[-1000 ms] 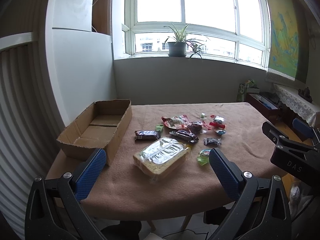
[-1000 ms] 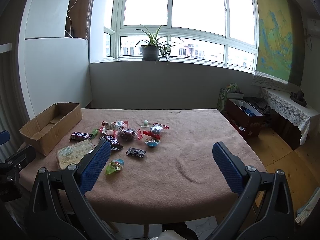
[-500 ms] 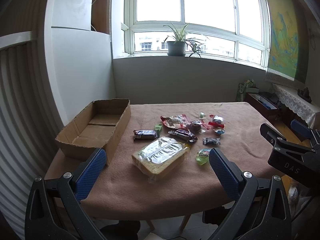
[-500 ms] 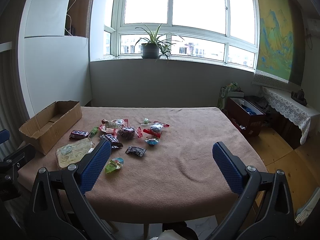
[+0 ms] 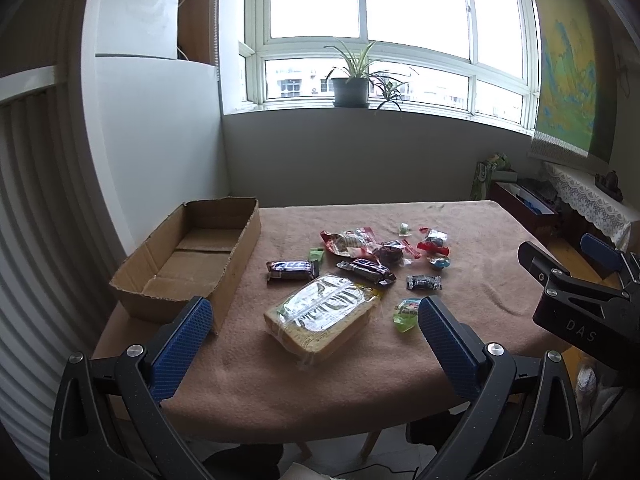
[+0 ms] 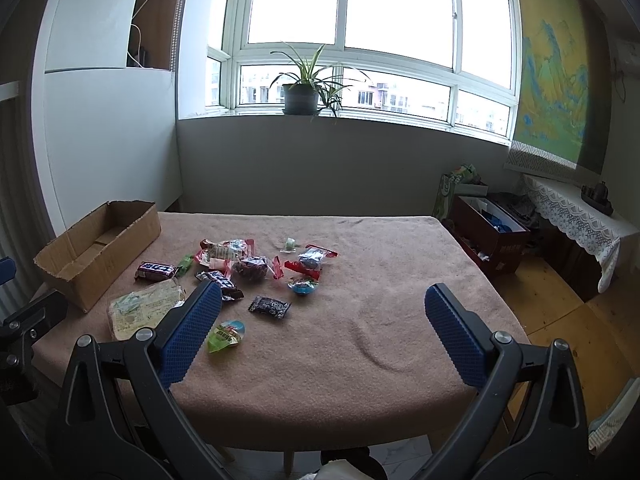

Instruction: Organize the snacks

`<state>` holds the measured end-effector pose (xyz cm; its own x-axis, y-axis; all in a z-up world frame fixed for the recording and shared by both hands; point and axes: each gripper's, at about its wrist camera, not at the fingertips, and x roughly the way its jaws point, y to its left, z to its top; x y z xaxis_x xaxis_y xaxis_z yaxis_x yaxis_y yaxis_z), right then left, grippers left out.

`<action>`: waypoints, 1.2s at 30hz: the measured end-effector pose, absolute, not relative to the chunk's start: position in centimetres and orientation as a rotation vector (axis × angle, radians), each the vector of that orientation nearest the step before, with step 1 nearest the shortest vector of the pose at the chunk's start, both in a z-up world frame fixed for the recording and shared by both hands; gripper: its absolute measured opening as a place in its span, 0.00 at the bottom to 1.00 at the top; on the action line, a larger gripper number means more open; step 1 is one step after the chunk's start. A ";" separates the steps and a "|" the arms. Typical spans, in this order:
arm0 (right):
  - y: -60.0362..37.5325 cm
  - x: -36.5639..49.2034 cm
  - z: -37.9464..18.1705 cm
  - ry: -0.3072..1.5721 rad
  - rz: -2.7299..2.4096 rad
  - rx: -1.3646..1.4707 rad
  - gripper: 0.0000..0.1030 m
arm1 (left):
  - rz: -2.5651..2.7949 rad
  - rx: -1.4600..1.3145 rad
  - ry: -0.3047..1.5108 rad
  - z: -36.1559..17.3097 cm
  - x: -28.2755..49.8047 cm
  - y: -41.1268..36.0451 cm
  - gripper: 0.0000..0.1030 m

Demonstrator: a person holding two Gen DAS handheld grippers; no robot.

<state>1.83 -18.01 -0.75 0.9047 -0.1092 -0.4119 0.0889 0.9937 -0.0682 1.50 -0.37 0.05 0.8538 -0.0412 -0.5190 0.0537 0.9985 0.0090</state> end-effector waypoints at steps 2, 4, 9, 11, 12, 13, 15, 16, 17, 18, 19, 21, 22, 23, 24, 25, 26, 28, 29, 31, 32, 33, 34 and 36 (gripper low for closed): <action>-17.8 2.4 -0.6 0.438 -0.100 -0.050 1.00 | -0.052 0.018 0.552 0.2 1.7 -0.1 0.99; -17.6 2.8 -0.5 0.443 -0.093 -0.054 1.00 | -0.049 0.022 0.556 0.3 1.8 0.1 0.99; -17.0 3.6 -0.4 0.458 -0.067 -0.056 1.00 | -0.055 0.025 0.567 0.4 2.3 0.8 0.99; -16.8 3.9 -0.6 0.471 -0.052 -0.051 1.00 | -0.060 0.018 0.574 0.2 2.5 1.3 0.99; -16.8 4.2 -0.8 0.482 -0.037 -0.045 1.00 | -0.061 0.016 0.579 0.0 2.6 1.5 0.99; -16.8 4.4 -1.0 0.496 -0.019 -0.036 1.00 | -0.060 0.014 0.586 -0.1 2.8 1.7 0.99; -17.0 4.8 -1.5 0.526 0.012 -0.014 1.00 | -0.064 0.003 0.602 -0.5 3.1 2.3 0.99; -17.2 5.0 -1.8 0.545 0.029 0.002 1.00 | -0.068 -0.006 0.613 -0.8 3.2 2.6 0.99; -17.4 5.3 -2.2 0.562 0.046 0.020 1.00 | -0.073 -0.014 0.624 -1.1 3.4 2.8 0.99; -17.7 5.6 -2.5 0.578 0.068 0.041 1.00 | -0.080 -0.021 0.638 -1.4 3.7 3.0 0.99; -18.0 5.7 -2.8 0.592 0.092 0.068 1.00 | -0.089 -0.024 0.652 -1.7 3.9 3.2 0.99; -18.6 6.2 -3.3 0.618 0.145 0.135 1.00 | -0.115 -0.028 0.678 -2.3 4.6 3.3 0.98; -18.9 6.3 -3.6 0.631 0.171 0.170 0.98 | -0.134 -0.038 0.696 -2.5 5.0 3.5 0.95; -19.1 6.6 -3.9 0.647 0.191 0.200 0.95 | -0.153 -0.054 0.716 -2.7 5.6 3.6 0.94; -19.2 6.8 -4.2 0.664 0.212 0.229 0.92 | -0.177 -0.073 0.738 -2.8 6.5 3.7 0.91; -19.3 7.1 -4.5 0.682 0.234 0.259 0.92 | -0.199 -0.087 0.763 -3.0 7.5 3.8 0.87; -19.3 7.2 -4.9 0.697 0.253 0.286 0.91 | -0.206 -0.086 0.787 -3.1 8.4 3.7 0.85; -19.4 7.6 -5.7 0.728 0.294 0.346 0.91 | -0.218 -0.061 0.814 -3.4 10.2 3.2 0.81; -19.4 7.6 -6.1 0.741 0.308 0.370 0.91 | -0.225 -0.060 0.831 -3.6 11.0 3.1 0.81; -19.3 7.7 -6.8 0.762 0.327 0.401 0.91 | -0.270 -0.085 0.880 -4.1 12.6 2.9 0.80; -19.2 7.8 -7.1 0.771 0.333 0.410 0.91 | -0.271 -0.091 0.901 -4.3 13.4 2.8 0.80; -19.2 7.8 -7.3 0.781 0.341 0.423 0.91 | -0.257 -0.090 0.912 -4.5 14.0 2.8 0.80; -19.2 7.9 -7.4 0.789 0.351 0.435 0.91 | -0.254 -0.083 0.921 -4.7 14.7 2.8 0.79; -19.1 8.1 -7.7 0.802 0.367 0.452 0.91 | -0.245 -0.080 0.950 -5.2 15.9 2.8 0.79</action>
<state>8.07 -19.07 -7.70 0.6421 0.4766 -0.6005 -0.1432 0.8441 0.5167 15.85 2.75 -5.17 0.5561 -0.2421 -0.7951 0.1718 0.9695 -0.1750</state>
